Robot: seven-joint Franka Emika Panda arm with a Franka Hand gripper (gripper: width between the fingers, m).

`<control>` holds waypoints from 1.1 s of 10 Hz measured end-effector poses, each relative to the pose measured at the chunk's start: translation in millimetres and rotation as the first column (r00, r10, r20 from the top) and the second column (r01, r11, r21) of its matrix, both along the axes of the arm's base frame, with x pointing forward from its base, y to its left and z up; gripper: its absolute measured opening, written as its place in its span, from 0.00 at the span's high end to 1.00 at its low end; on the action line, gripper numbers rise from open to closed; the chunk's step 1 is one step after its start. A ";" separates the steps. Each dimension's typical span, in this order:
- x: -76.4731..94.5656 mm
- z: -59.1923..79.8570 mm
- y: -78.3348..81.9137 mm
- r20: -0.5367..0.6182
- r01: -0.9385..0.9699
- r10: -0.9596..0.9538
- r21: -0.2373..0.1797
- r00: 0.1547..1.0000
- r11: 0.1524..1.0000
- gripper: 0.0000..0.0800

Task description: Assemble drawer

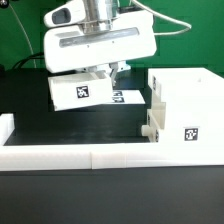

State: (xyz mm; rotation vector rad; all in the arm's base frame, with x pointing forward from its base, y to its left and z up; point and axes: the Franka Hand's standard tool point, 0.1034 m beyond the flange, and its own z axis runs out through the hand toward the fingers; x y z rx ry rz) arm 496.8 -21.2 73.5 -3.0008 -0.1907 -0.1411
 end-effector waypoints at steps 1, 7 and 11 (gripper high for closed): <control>-1.3 -0.7 -1.5 0.000 -0.015 0.015 -0.002 1.000 1.000 0.95; 0.3 -3.9 -9.2 0.037 -0.364 0.366 -0.044 0.930 0.930 0.95; 24.5 -8.2 -5.2 0.046 -0.669 0.676 -0.107 0.735 0.735 0.95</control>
Offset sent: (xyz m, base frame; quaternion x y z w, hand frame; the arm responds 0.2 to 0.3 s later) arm 0.0000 0.0000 0.0000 0.0000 0.0000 -0.1938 0.9810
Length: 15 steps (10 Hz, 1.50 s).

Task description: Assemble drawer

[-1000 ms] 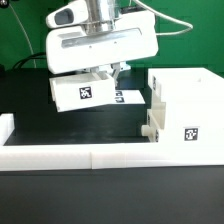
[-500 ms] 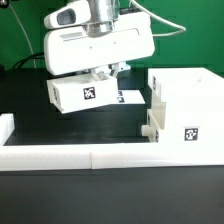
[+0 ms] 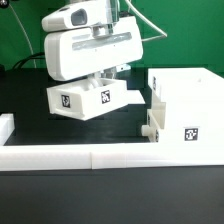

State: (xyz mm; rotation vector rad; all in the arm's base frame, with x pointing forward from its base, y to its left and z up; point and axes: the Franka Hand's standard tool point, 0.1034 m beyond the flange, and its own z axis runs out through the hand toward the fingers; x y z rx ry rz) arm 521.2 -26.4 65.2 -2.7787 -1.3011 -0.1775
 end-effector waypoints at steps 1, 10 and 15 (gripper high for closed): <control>4.0 -1.7 3.3 0.003 -0.069 0.069 -0.017 0.998 0.997 0.95; 6.7 -3.4 2.7 0.007 -0.497 0.499 -0.078 0.866 0.864 0.95; 15.8 -3.3 19.9 -0.008 -0.537 0.538 -0.082 0.843 0.840 0.95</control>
Offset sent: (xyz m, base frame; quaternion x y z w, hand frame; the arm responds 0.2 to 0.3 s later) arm 0.0000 0.0000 0.0000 0.0000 0.0000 -0.1938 0.9810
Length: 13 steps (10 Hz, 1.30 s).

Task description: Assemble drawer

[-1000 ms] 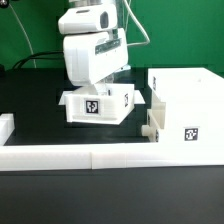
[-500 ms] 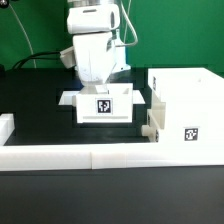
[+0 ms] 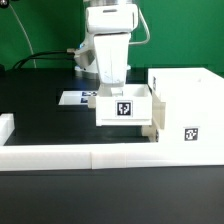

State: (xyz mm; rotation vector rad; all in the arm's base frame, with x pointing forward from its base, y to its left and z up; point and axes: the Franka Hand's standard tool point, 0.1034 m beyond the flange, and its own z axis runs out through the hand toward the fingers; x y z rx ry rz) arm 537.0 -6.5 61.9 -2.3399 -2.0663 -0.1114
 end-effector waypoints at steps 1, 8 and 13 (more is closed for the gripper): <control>-0.1 0.0 -0.2 0.000 0.000 0.000 0.000 1.000 1.000 0.95; 1.9 -3.6 10.2 -0.029 -0.057 0.057 -0.015 0.998 0.998 0.95; 1.6 -3.9 12.5 -0.029 -0.062 0.061 -0.015 0.998 0.998 0.95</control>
Offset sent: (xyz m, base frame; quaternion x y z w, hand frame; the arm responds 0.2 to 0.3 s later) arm 0.0074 0.0038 -0.0048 0.0200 -0.0299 -0.0623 0.9974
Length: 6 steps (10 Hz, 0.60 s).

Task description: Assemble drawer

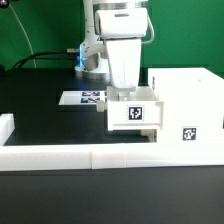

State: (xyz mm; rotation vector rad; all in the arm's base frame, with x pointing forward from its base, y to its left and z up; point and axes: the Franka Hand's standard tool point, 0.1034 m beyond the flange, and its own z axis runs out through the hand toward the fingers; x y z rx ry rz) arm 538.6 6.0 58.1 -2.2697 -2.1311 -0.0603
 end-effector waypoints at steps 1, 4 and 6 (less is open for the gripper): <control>0.0 0.0 0.0 0.000 0.000 0.000 0.000 1.000 1.000 0.95; -0.1 -0.1 -2.7 0.000 0.009 -0.009 0.002 1.000 1.000 0.95; -0.2 -0.3 -5.0 0.001 0.013 -0.013 0.001 1.000 1.000 0.95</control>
Offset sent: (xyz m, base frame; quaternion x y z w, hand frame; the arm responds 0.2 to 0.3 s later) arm 0.0013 0.0018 0.0013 -0.0106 0.0173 0.0187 0.9996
